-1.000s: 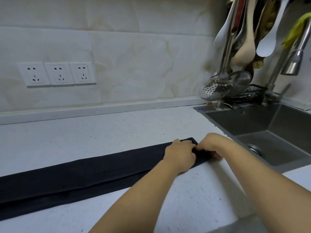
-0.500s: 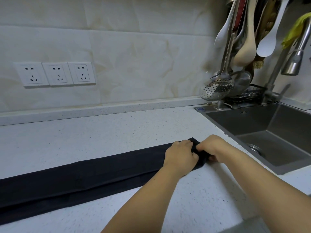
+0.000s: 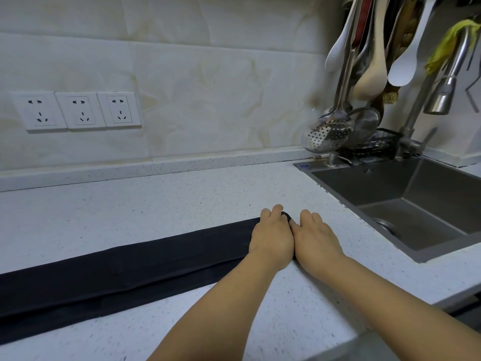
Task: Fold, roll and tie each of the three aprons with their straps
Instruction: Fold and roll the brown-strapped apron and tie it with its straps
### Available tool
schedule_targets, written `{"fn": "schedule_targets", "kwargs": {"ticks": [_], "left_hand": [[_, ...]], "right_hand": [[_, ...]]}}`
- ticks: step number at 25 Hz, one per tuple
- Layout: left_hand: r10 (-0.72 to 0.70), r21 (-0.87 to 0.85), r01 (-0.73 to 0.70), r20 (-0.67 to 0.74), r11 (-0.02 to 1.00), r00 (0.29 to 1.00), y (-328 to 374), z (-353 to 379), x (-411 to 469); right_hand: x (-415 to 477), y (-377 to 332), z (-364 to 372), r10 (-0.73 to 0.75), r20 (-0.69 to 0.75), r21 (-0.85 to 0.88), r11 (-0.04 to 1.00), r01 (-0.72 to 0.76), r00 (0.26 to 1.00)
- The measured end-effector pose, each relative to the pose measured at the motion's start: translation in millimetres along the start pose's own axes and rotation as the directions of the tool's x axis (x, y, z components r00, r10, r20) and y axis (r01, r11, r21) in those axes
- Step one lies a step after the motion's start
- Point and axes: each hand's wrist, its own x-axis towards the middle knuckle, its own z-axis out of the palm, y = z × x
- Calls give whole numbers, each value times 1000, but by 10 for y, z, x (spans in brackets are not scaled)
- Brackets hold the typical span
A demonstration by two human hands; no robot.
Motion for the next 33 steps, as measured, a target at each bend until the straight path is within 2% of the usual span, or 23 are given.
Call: {"fn": "schedule_targets", "kwargs": {"ticks": [3,5,7,9,11,14,17,19,21,23,24,28,31,33], "left_hand": [[48,88,-48,7,995,999,3,5,18],[64,128,-63,-4,990,998,-17,20,13],[26,84,-23,-27,996,999,-23,31,22],[-5,85,7,-29,996,1000,-33,38,8],[-3,178,4,-6,984,1000,-19,46,18],[19,224,-21,15,974,1000,-23,38,8],[4,150,6,-66,989,998,-33,56,18],[27,67,-18,-127,998,992,-10,48,-9],[1,34,5,-172,999,985,-50,55,13],[31,145,-11,-139,989,990,-47,38,38],[38,167,-17,-128,986,991,-26,30,28],[-59,-15,57,-123,998,991,-18,21,35],[-25,-81,15,-115,997,993,-32,-6,-2],[-3,-76,-6,-112,997,994,-17,14,-10]], "right_hand": [[-75,33,-8,62,3,192,980,-61,998],[-33,92,-41,175,48,395,901,-179,983],[71,182,-69,311,132,491,804,-335,941],[178,258,-82,387,179,402,810,-426,905],[245,268,-108,397,266,282,839,-464,879],[341,232,-154,359,404,260,837,-481,842],[351,172,-177,362,431,251,832,-495,827],[335,196,-169,373,442,371,752,-545,816],[343,257,-176,395,471,515,603,-609,789],[375,288,-182,433,531,510,523,-683,728],[398,286,-179,442,546,463,548,-696,712],[456,171,-235,417,529,171,801,-574,739],[480,109,-305,399,529,133,833,-537,749],[439,53,-313,364,466,183,852,-491,806]]}}
